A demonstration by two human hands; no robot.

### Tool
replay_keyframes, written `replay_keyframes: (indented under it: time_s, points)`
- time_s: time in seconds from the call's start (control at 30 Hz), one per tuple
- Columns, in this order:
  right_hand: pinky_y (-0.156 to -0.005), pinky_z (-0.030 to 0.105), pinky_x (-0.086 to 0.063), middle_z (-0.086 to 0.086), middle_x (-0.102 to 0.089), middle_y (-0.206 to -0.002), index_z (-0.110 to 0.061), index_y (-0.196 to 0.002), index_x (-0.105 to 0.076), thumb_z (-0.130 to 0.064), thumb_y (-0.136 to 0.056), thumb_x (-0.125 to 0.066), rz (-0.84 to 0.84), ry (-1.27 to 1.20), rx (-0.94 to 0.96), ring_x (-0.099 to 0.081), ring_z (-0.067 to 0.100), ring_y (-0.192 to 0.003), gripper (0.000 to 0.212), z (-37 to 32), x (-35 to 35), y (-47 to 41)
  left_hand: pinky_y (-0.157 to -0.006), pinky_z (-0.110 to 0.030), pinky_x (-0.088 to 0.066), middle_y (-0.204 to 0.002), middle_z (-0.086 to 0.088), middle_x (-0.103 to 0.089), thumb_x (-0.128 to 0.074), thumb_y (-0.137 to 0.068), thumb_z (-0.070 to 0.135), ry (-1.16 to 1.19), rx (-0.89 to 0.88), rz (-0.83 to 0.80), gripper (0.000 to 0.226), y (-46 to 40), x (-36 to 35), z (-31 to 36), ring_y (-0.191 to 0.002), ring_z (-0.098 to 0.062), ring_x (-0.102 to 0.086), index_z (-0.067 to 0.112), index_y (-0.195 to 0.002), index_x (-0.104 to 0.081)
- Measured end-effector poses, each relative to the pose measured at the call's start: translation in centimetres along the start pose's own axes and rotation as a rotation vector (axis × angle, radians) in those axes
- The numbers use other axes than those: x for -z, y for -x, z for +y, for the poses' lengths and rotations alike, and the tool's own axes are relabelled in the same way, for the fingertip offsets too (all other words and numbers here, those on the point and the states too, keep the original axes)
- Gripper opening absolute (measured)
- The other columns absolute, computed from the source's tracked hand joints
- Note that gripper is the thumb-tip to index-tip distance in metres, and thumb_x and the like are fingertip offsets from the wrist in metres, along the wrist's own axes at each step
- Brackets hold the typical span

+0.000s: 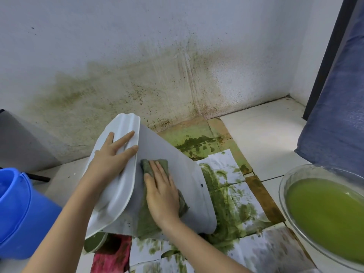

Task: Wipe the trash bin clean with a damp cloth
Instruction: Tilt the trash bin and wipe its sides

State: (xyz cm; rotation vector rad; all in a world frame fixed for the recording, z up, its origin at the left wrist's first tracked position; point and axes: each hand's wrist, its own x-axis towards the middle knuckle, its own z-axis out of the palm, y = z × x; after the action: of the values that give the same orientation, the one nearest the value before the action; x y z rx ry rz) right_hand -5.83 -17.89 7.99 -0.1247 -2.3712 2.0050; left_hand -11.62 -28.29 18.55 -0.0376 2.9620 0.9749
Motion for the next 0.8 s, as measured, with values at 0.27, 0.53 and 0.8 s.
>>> replay_keyframes:
  time_s: [0.27, 0.53, 0.8]
  points:
    - [-0.116, 0.047, -0.018, -0.004, -0.010, -0.160, -0.024, -0.151, -0.015, -0.047, -0.100, -0.020, 0.131, -0.045, -0.613, -0.013, 0.026, -0.146, 0.056, 11.3, 5.0, -2.6, -0.114, -0.059, 0.003, -0.157, 0.019, -0.004, -0.038, -0.089, 0.064, -0.134, 0.030, 0.035, 0.038, 0.4, -1.1, 2.2, -0.146, -0.029, -0.003, 0.065, -0.127, -0.035]
    - [-0.094, 0.046, -0.050, 0.004, -0.064, -0.113, -0.024, -0.118, -0.060, -0.050, -0.094, -0.041, 0.237, -0.657, -0.706, -0.060, 0.026, -0.103, 0.041, 6.5, 8.0, 1.4, -0.104, -0.065, 0.018, -0.160, -0.001, 0.004, -0.018, -0.098, 0.033, -0.474, -0.036, 0.105, 0.049, 1.7, -8.6, 11.1, -0.140, -0.049, 0.010, 0.043, -0.147, -0.017]
    - [-0.101, 0.051, -0.045, 0.002, -0.057, -0.131, -0.032, -0.128, -0.056, -0.060, -0.087, -0.049, 0.286, -0.775, -0.533, -0.054, 0.026, -0.120, 0.050, 1.5, 11.6, 5.8, -0.108, -0.056, 0.019, -0.160, -0.005, -0.003, -0.031, -0.098, 0.024, -0.064, -0.103, 0.174, 0.050, 2.7, -9.8, 14.2, -0.145, -0.030, 0.009, 0.034, -0.147, -0.025]
